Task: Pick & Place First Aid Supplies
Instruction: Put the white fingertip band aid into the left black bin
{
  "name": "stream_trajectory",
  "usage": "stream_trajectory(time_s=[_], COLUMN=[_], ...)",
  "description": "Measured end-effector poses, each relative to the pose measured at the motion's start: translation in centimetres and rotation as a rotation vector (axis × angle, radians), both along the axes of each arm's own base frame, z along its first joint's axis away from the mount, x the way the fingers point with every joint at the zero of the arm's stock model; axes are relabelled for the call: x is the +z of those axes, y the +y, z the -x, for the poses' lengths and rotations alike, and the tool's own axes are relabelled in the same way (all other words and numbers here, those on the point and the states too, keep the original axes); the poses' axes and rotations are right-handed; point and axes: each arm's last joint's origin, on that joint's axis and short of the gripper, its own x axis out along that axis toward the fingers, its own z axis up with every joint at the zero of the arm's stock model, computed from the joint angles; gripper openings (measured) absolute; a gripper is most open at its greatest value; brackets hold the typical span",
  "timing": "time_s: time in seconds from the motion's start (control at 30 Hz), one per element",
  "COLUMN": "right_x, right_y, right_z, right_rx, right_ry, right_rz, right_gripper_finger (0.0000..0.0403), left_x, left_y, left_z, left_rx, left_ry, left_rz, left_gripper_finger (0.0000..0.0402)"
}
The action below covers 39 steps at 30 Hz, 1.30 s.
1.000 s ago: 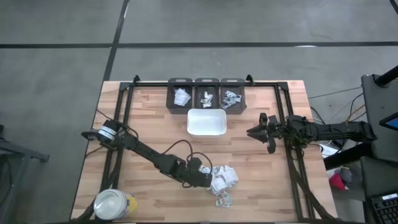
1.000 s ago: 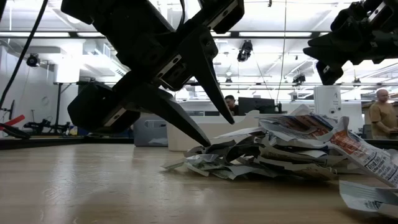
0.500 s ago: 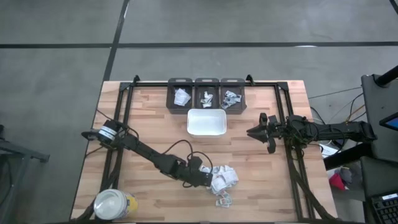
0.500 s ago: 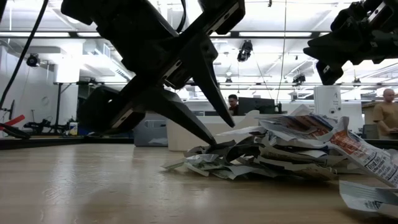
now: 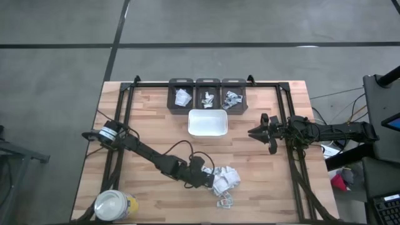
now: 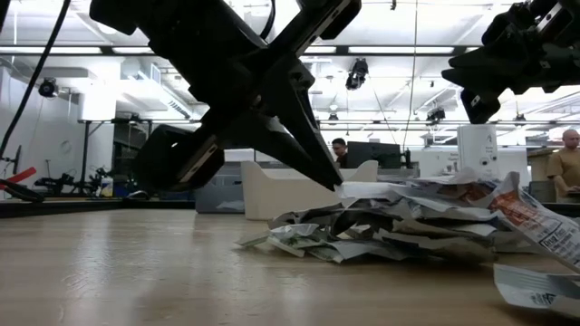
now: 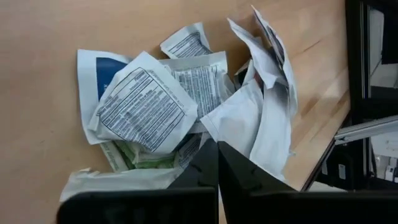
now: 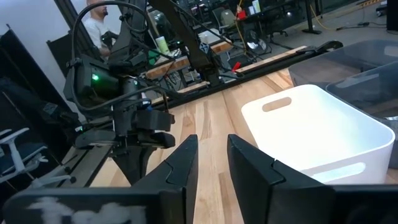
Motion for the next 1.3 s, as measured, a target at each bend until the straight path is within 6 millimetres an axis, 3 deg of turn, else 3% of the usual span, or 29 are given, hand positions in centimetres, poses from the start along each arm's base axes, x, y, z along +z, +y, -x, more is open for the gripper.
stream_trajectory(time_s=[0.47, 0.93, 1.3], right_x=[0.0, 0.0, 0.0], right_y=[0.0, 0.0, 0.0], right_z=[0.0, 0.0, 0.0], right_rx=[0.0, -0.001, -0.001], right_ry=[0.0, 0.0, 0.0], right_rz=[0.0, 0.0, 0.001], right_gripper_finger=[0.0071, 0.0089, 0.0073], left_x=[0.2, 3.4, 6.4], left_y=[-0.4, 0.3, 1.6], left_z=[0.3, 2.0, 4.4], left_rx=[-0.075, -0.082, -0.055], left_ry=[0.011, 0.031, 0.086], left_rz=[0.005, -0.036, -0.125], left_gripper_finger=[0.0, 0.0, 0.0])
